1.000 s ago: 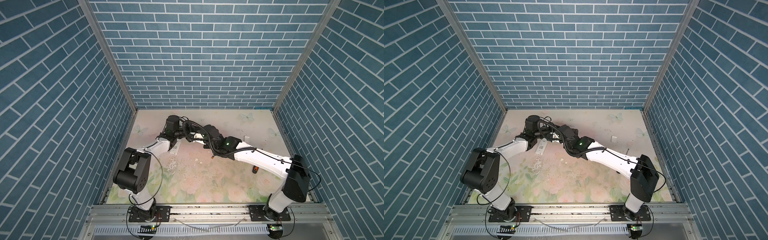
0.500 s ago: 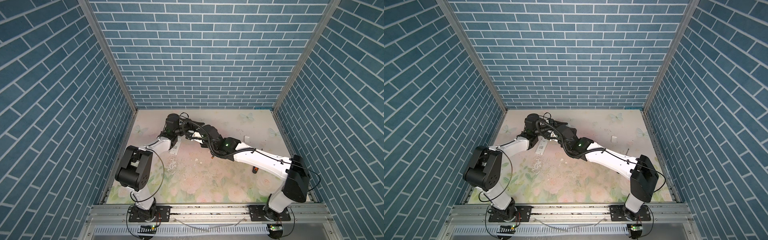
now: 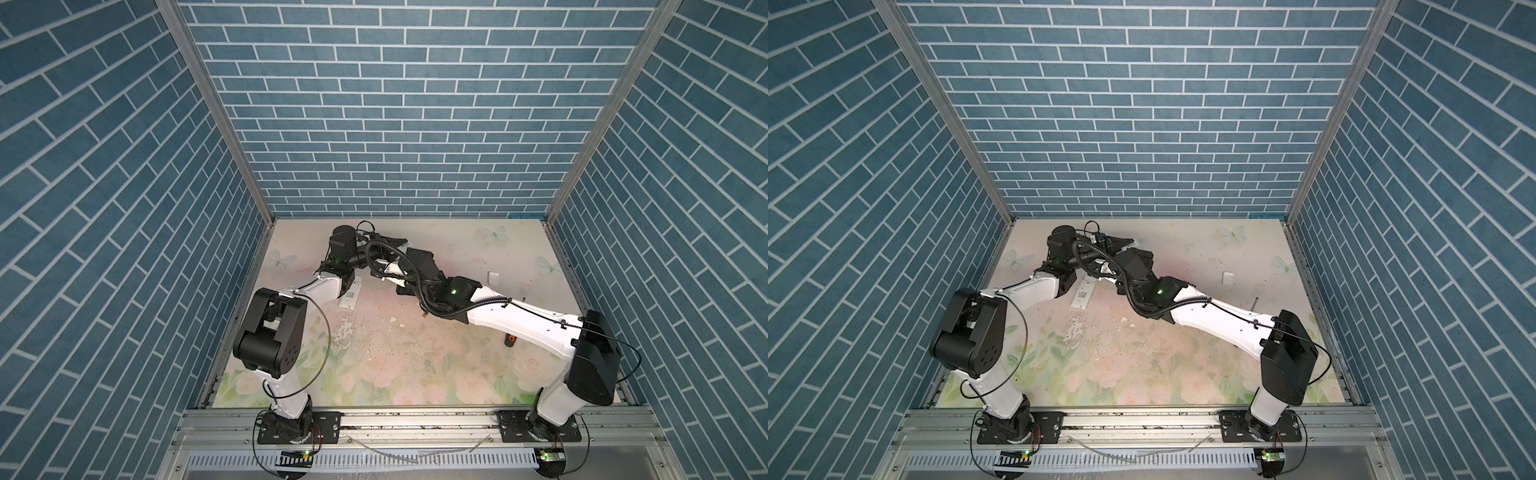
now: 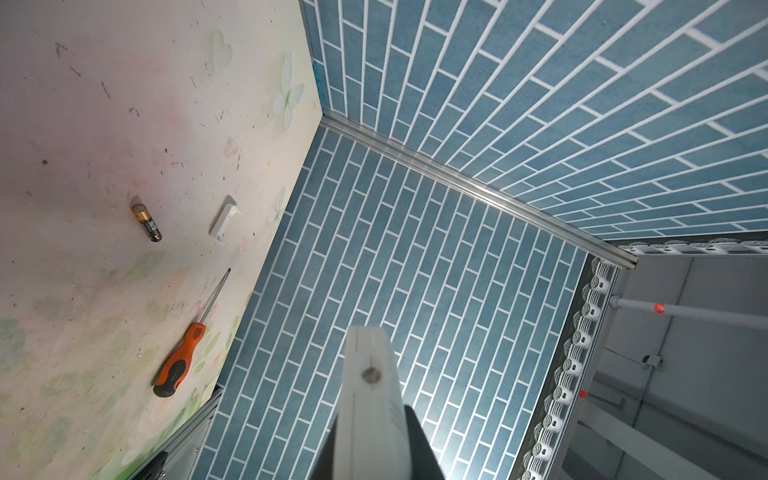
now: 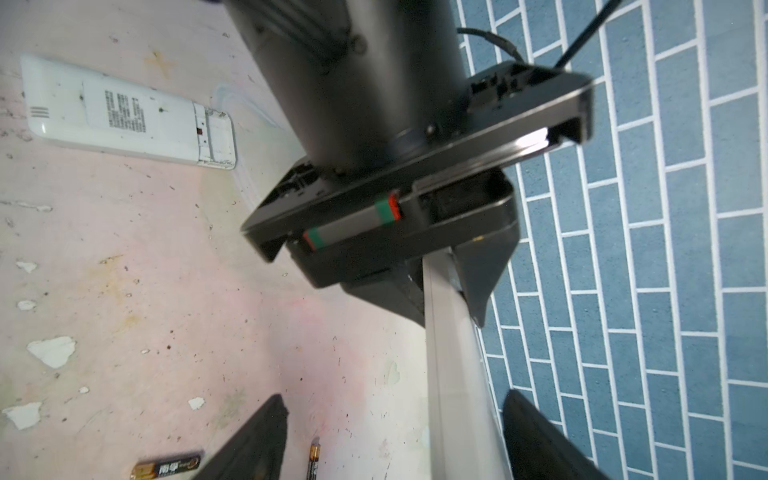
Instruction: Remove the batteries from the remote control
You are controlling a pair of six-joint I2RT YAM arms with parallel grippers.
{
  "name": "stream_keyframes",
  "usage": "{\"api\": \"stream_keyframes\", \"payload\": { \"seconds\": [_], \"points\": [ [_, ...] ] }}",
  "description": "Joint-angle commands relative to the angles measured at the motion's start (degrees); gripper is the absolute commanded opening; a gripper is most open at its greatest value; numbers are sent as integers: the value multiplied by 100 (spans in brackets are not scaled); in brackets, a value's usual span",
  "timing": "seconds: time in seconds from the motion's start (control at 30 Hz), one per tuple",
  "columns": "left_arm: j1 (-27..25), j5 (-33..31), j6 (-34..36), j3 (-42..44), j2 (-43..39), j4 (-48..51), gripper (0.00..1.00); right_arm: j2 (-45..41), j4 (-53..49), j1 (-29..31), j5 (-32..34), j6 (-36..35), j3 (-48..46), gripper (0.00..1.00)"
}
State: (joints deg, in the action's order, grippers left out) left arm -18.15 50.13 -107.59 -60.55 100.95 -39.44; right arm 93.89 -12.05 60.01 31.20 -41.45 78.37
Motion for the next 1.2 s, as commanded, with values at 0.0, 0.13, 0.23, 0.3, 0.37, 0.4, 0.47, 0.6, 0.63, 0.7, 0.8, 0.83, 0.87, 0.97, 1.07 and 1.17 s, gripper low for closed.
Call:
{"api": "stream_keyframes", "payload": {
  "seconds": [0.0,0.13,0.23,0.3,0.37,0.4,0.47,0.6,0.63,0.7,0.8,0.83,0.87,0.97,1.07,1.17],
  "points": [
    [99,-27,-77,-182,164,-463,0,-424,-261,39,-207,470,-129,99],
    [119,-37,-111,-172,276,-602,0,-740,-504,37,-395,817,-181,99],
    [128,-51,-98,-142,350,-726,0,-982,-760,37,-574,1160,-167,99],
    [136,-94,-11,-107,373,-792,0,-1184,-949,22,-745,1473,-164,99],
    [154,-141,202,-71,380,-755,0,-1388,-1158,-29,-980,1869,-143,99],
    [155,-184,320,-46,364,-749,0,-1483,-1288,-54,-1093,2098,-107,99],
    [154,-244,575,-26,380,-766,0,-1602,-1600,-130,-1239,2550,32,98],
    [154,-418,1259,-33,339,-633,0,-1821,-1867,-456,-1736,3712,239,95],
    [154,-481,1485,-51,296,-507,0,-1890,-1818,-591,-2009,4095,220,94],
    [146,-616,1927,-61,226,-374,0,-1994,-1649,-803,-2341,4856,121,91],
    [146,-959,2377,94,128,-642,0,-2076,-1447,-967,-2136,5718,4,88],
    [145,-1049,2434,173,127,-935,0,-2072,-1423,-999,-1983,6028,-12,87],
    [145,-1123,2472,228,136,-1139,0,-2080,-1362,-1032,-1917,6319,-55,86],
    [129,-1356,2673,380,151,-1687,0,-2145,-877,-1181,-1953,7274,-401,84],
    [86,-1601,2880,506,170,-2235,0,-2080,-315,-1403,-2275,8187,-758,81],
    [42,-1821,3032,618,212,-2753,0,-1883,56,-1504,-2408,8693,-919,81]
  ]
}}
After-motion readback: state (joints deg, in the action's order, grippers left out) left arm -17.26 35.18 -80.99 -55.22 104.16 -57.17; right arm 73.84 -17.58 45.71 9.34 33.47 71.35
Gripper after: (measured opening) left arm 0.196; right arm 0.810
